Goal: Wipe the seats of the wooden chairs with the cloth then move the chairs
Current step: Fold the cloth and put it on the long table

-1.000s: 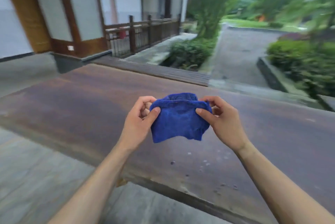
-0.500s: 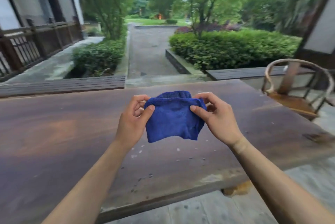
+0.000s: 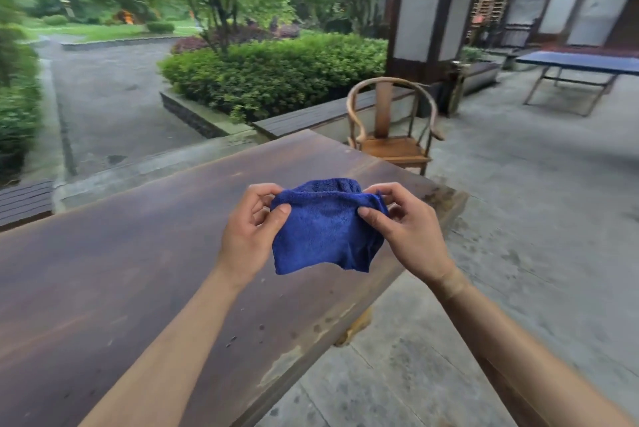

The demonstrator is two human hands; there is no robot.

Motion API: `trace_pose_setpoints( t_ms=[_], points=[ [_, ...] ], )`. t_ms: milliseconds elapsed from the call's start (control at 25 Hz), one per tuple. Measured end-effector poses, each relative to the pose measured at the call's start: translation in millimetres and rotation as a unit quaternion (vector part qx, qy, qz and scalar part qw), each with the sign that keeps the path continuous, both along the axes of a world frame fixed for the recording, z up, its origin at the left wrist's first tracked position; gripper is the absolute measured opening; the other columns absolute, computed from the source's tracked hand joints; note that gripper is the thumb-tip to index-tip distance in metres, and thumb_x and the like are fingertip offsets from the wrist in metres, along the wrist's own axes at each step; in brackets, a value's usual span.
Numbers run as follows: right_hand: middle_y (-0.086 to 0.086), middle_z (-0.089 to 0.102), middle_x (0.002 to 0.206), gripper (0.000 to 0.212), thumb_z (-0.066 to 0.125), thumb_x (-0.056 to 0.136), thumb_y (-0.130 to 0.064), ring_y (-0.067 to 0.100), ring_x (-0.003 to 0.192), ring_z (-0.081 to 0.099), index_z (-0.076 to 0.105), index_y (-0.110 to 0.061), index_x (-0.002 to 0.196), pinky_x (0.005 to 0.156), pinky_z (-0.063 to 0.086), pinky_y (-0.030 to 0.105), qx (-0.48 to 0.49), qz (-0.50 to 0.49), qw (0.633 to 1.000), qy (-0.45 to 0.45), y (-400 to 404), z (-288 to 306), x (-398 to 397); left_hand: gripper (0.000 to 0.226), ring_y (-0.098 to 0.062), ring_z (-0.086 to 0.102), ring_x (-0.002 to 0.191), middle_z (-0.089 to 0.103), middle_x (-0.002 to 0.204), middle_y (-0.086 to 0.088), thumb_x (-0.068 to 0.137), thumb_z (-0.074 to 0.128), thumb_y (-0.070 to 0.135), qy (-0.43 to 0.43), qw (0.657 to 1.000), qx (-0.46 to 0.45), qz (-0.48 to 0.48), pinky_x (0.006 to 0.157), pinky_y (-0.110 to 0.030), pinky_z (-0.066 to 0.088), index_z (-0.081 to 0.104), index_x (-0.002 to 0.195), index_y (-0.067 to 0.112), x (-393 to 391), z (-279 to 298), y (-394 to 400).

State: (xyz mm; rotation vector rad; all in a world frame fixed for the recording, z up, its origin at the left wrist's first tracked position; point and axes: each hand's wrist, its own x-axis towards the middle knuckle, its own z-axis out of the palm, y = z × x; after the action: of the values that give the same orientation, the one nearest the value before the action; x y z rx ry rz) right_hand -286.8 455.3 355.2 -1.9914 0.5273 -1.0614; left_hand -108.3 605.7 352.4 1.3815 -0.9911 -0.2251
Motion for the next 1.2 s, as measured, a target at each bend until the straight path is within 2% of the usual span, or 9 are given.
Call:
trace_pose_setpoints(
  t_ms=[200,400,520,640,760,880,1120,1200],
  points=[
    [-0.018,0.069,0.089,0.020,0.075,0.084,-0.023,0.007,0.064,0.054,0.066,-0.037,0.095,0.067,0.047,0.029,0.009,-0.087,0.996,-0.005,-68,-7,-13,0.016,-0.003,0.060,0.086,0.065,0.091,0.015,0.085,0.063,0.018,0.005,0.995,-0.013,-0.098,0.078,-0.016,0.048,0.059,0.098,0.026,13,-10,-103],
    [-0.024,0.067,0.087,0.033,0.076,0.085,-0.020,0.007,0.064,0.054,0.063,-0.050,0.091,0.067,0.049,0.031,-0.001,-0.156,0.988,0.008,-126,-3,13,0.017,-0.009,0.060,0.087,0.065,0.092,0.016,0.085,0.062,0.020,0.003,0.986,-0.016,-0.164,0.081,-0.020,0.049,0.059,0.098,0.030,53,-13,-192],
    [-0.023,0.067,0.086,0.030,0.076,0.086,-0.017,0.009,0.066,0.056,0.065,-0.044,0.092,0.069,0.053,0.034,0.006,-0.197,0.980,0.005,-160,0,27,0.018,-0.007,0.060,0.086,0.065,0.092,0.018,0.086,0.062,0.019,-0.009,0.978,-0.017,-0.206,0.080,-0.018,0.048,0.060,0.098,0.033,75,-8,-243],
    [-0.025,0.066,0.083,0.029,0.076,0.086,-0.015,0.009,0.065,0.055,0.065,-0.042,0.093,0.069,0.054,0.034,0.009,-0.232,0.973,0.005,-190,1,29,0.027,-0.006,0.059,0.087,0.065,0.093,0.020,0.087,0.062,0.019,-0.015,0.970,-0.026,-0.242,0.082,-0.018,0.047,0.060,0.094,0.045,81,-6,-291],
    [-0.023,0.066,0.084,0.029,0.076,0.086,-0.015,0.009,0.064,0.055,0.065,-0.042,0.093,0.068,0.053,0.030,0.005,-0.263,0.965,0.012,-225,-2,24,0.032,-0.009,0.061,0.093,0.066,0.096,0.018,0.087,0.062,0.019,-0.007,0.962,-0.027,-0.271,0.085,-0.021,0.047,0.060,0.092,0.051,79,-12,-342],
    [-0.021,0.066,0.083,0.030,0.075,0.086,-0.015,0.009,0.064,0.053,0.065,-0.043,0.091,0.066,0.048,0.021,0.008,-0.284,0.959,0.008,-268,-6,14,0.026,-0.012,0.062,0.096,0.067,0.102,0.010,0.088,0.062,0.022,-0.003,0.958,-0.022,-0.287,0.086,-0.025,0.048,0.061,0.096,0.047,70,-20,-395],
    [-0.016,0.067,0.085,0.026,0.075,0.086,-0.016,0.009,0.064,0.054,0.066,-0.040,0.092,0.066,0.050,0.026,0.005,-0.290,0.957,-0.001,-379,-10,-27,0.019,-0.007,0.060,0.085,0.066,0.092,0.017,0.088,0.062,0.021,0.006,0.955,-0.029,-0.296,0.080,-0.021,0.048,0.062,0.097,0.038,28,-22,-510],
    [-0.016,0.067,0.086,0.026,0.075,0.086,-0.016,0.009,0.064,0.054,0.066,-0.040,0.092,0.066,0.050,0.025,0.003,-0.284,0.959,0.004,-420,-3,-45,0.023,-0.007,0.059,0.085,0.066,0.092,0.016,0.088,0.062,0.021,0.004,0.956,-0.028,-0.291,0.079,-0.021,0.048,0.062,0.095,0.042,10,-15,-546]
  ],
)
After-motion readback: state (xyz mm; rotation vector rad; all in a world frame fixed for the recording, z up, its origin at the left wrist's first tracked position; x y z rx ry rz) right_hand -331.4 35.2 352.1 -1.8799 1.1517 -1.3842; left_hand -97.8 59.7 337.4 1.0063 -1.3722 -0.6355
